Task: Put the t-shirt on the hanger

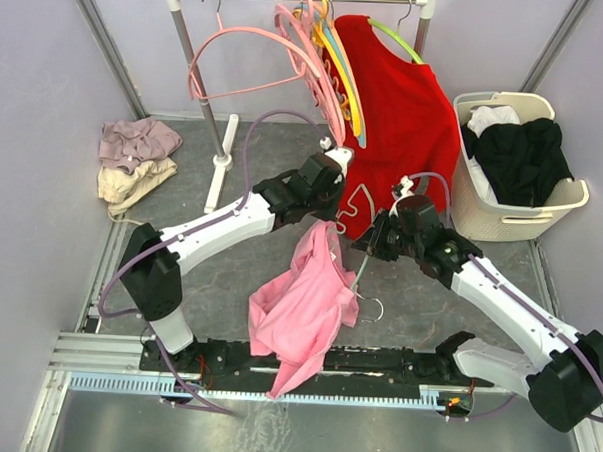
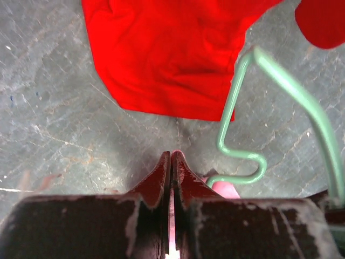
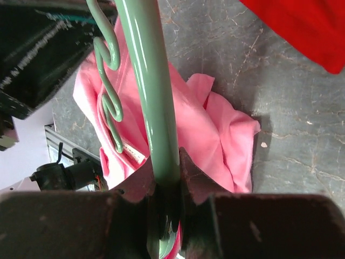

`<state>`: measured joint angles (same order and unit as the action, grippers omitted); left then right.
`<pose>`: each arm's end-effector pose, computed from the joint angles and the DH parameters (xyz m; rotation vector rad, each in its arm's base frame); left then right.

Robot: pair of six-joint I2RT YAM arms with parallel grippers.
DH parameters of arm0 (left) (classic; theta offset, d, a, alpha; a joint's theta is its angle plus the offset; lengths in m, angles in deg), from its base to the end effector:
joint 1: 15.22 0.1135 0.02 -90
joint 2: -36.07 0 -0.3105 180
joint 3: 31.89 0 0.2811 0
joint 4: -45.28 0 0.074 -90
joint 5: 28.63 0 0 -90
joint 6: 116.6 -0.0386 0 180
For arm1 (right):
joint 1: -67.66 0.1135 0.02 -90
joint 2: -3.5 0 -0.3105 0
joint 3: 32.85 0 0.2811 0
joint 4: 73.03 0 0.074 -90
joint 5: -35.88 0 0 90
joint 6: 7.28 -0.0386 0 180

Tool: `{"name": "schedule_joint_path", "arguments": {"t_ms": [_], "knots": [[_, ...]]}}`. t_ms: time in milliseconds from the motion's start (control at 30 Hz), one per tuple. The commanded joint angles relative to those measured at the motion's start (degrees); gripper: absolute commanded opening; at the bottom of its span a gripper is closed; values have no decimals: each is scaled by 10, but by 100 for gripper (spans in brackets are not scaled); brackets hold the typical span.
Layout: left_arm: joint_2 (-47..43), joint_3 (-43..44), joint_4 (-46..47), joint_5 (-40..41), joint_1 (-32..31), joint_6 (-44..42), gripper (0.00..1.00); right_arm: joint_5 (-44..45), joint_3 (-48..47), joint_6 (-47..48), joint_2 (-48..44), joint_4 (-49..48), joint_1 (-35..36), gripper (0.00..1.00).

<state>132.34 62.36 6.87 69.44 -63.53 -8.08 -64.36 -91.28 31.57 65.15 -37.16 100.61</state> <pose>0.2836 -0.3102 0.3395 0.5206 2.2498 -0.4510 0.1978 0.1364 0.3004 0.2821 2.4169 0.9368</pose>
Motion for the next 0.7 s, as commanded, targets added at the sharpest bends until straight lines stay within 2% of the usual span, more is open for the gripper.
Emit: {"name": "schedule_joint_path", "arguments": {"t_ms": [0, 200, 667], "knots": [[9, 67, 57, 37, 7, -43, 3, -42, -25, 27, 2, -32, 2, 1], [-19, 46, 77, 43, 6, -31, 3, -89, -8, 31, 20, -29, 8, 1], [-57, -3, 111, 38, 6, -33, 3, -103, 13, 45, 38, -34, 91, 1]]}}
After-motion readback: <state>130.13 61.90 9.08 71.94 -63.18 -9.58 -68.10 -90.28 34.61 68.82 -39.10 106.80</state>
